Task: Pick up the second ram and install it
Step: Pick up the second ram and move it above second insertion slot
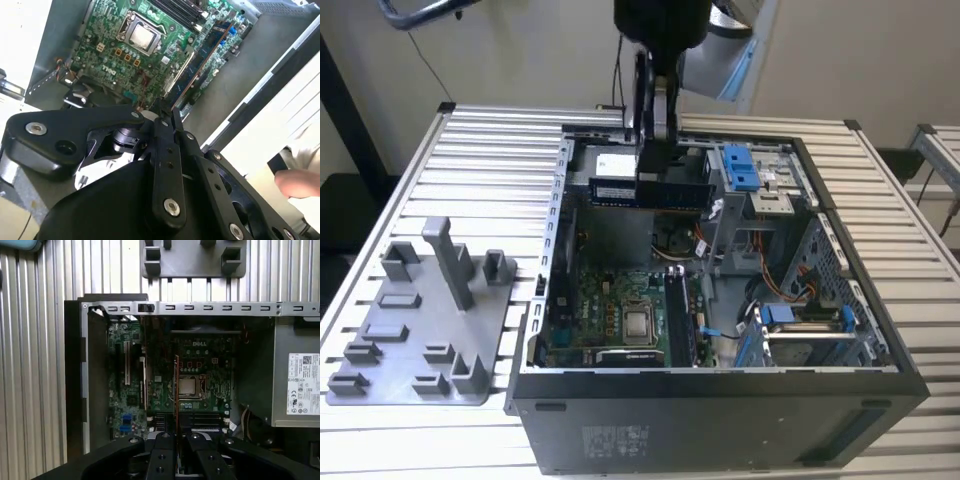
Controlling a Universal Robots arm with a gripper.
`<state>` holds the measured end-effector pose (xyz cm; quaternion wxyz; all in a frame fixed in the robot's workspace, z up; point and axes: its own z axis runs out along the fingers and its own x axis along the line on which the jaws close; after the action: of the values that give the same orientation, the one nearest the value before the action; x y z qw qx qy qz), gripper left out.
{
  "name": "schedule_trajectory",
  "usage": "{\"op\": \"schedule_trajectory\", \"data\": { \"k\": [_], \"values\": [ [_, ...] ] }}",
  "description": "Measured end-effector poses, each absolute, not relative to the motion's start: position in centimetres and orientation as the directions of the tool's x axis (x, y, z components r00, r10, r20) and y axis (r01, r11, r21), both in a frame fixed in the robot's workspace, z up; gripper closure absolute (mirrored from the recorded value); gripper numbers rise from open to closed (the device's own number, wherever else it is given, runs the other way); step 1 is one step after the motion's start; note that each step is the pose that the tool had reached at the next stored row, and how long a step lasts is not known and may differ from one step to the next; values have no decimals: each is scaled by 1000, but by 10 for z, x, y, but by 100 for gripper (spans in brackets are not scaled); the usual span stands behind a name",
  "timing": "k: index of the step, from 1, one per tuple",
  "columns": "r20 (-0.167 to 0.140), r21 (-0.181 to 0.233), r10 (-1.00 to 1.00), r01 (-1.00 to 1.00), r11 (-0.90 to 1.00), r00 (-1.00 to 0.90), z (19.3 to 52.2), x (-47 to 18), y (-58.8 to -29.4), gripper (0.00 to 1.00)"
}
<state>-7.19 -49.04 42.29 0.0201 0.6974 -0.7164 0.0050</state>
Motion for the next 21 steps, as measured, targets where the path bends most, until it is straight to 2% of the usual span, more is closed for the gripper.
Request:
{"op": "schedule_trajectory", "data": {
  "k": [21],
  "values": [
    [36, 22, -999, -999, 27, -27, 423, -27, -490, 86]
  ]
}}
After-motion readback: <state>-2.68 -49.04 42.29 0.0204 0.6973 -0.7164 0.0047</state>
